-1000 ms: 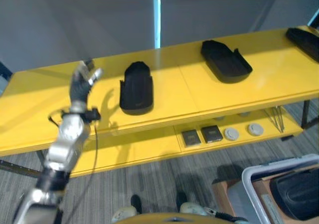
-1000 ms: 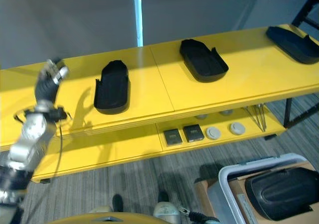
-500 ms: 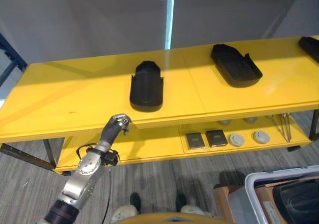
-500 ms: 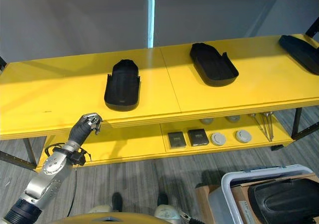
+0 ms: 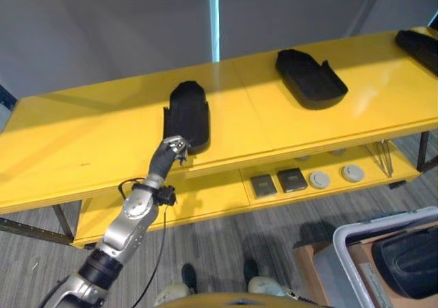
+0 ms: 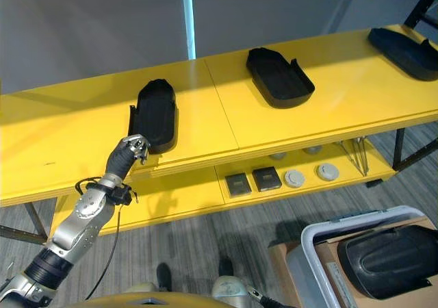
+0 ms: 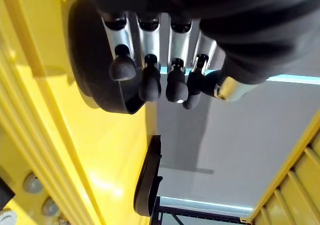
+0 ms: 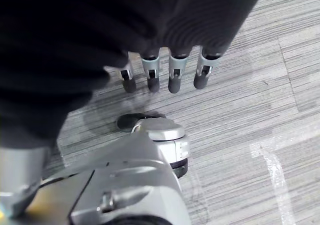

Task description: Move parts from the plastic box to the shelf.

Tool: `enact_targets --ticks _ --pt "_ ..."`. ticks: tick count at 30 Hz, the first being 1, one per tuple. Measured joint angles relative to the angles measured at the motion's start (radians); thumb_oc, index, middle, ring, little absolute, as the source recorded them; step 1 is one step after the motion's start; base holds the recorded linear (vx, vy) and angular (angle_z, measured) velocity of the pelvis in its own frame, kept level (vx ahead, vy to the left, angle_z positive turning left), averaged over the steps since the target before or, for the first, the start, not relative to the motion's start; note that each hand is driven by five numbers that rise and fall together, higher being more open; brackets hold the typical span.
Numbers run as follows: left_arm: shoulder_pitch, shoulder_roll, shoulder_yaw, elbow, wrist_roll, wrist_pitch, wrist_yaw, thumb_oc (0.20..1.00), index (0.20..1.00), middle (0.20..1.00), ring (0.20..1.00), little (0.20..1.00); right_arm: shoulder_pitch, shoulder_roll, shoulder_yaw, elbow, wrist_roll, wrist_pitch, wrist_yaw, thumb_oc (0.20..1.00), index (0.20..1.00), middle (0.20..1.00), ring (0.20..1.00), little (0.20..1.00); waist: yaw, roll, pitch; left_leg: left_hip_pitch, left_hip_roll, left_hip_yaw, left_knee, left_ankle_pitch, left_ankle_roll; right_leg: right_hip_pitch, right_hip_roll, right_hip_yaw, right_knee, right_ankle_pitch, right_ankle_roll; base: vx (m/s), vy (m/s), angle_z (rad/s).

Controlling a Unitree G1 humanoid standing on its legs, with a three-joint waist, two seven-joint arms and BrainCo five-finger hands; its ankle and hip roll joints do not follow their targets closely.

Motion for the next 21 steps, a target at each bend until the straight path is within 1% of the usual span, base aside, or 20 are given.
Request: enact_targets --ticks 1,3,5,10,13,18,19,21 --pt "-0.01 -0.001 0.0 0.021 0.0 0.02 0.022 0.2 0.2 0.2 0.2 0.2 -0.001 -0.002 0.0 -0.017 0.0 0.001 0.0 1.0 1.0 1.0 1.0 1.0 -0.012 0.002 0.009 -0.005 0.0 0.001 0.0 0.0 0.0 -0.005 0.0 0.001 0.0 0.002 0.002 -0.01 0.006 -0.07" --pt "-0.02 -0.003 0.0 0.048 0.001 0.032 0.031 0.2 0.2 0.2 0.2 0.2 -0.006 -0.002 0.002 -0.023 0.0 0.001 0.0 1.0 1.0 1.0 1.0 1.0 -0.023 0.002 0.02 -0.006 0.0 0.002 0.0 0.001 0.001 -0.006 0.0 0.001 0.0 0.003 0.002 0.0 0.0 0.0" --pt "-0.025 -0.01 0.0 0.055 0.001 0.046 0.052 0.2 0.2 0.2 0.2 0.2 -0.012 -0.007 0.014 -0.024 0.0 0.002 0.0 1.0 1.0 1.0 1.0 1.0 -0.029 0.001 0.038 -0.006 0.0 0.004 0.0 0.002 0.0 -0.008 0.001 0.002 0.0 0.003 0.002 0.0 0.0 0.0" --pt "-0.045 -0.02 -0.01 0.082 0.011 0.054 0.085 0.2 0.2 0.2 0.2 0.2 -0.022 -0.015 0.024 -0.026 0.0 0.003 0.0 1.0 1.0 1.0 1.0 1.0 -0.029 0.0 0.066 -0.009 -0.002 0.005 0.0 0.005 -0.003 -0.012 0.002 0.004 0.0 0.003 0.002 -0.01 0.001 0.0" --pt "-0.089 -0.021 -0.014 0.102 0.017 0.052 0.109 0.2 0.2 0.2 0.2 0.2 -0.028 -0.018 0.032 -0.031 0.001 0.004 0.0 1.0 1.0 1.0 1.0 1.0 -0.03 -0.002 0.084 -0.013 -0.002 0.006 0.0 0.004 -0.004 -0.015 0.002 0.006 0.0 0.003 0.003 0.0 0.0 0.0" --pt "-0.158 -0.03 -0.014 0.141 0.027 0.01 0.15 0.2 0.2 0.2 0.2 0.2 -0.032 -0.025 0.035 -0.064 0.001 0.007 -0.001 1.0 1.0 1.0 1.0 1.0 -0.043 -0.005 0.11 -0.029 -0.002 0.013 0.0 0.007 -0.004 -0.036 0.002 0.015 0.0 0.011 0.003 -0.01 -0.005 -0.05" --pt "-0.178 -0.03 -0.013 0.152 0.027 0.001 0.159 0.2 0.2 0.2 0.2 0.2 -0.038 -0.024 0.036 -0.061 0.001 0.008 -0.001 1.0 1.0 1.0 1.0 1.0 -0.047 -0.006 0.119 -0.028 -0.002 0.021 0.0 0.011 0.002 -0.038 0.003 0.023 0.0 0.013 0.002 0.0 -0.022 -0.16" --pt "-0.211 -0.03 -0.005 0.175 0.027 -0.01 0.172 0.2 0.2 0.2 0.2 0.2 -0.046 -0.023 0.036 -0.062 0.001 0.008 0.0 1.0 1.0 1.0 1.0 1.0 -0.061 -0.006 0.135 -0.026 -0.003 0.028 0.0 0.011 0.002 -0.039 0.003 0.025 0.0 0.014 0.002 0.0 -0.017 -0.12"
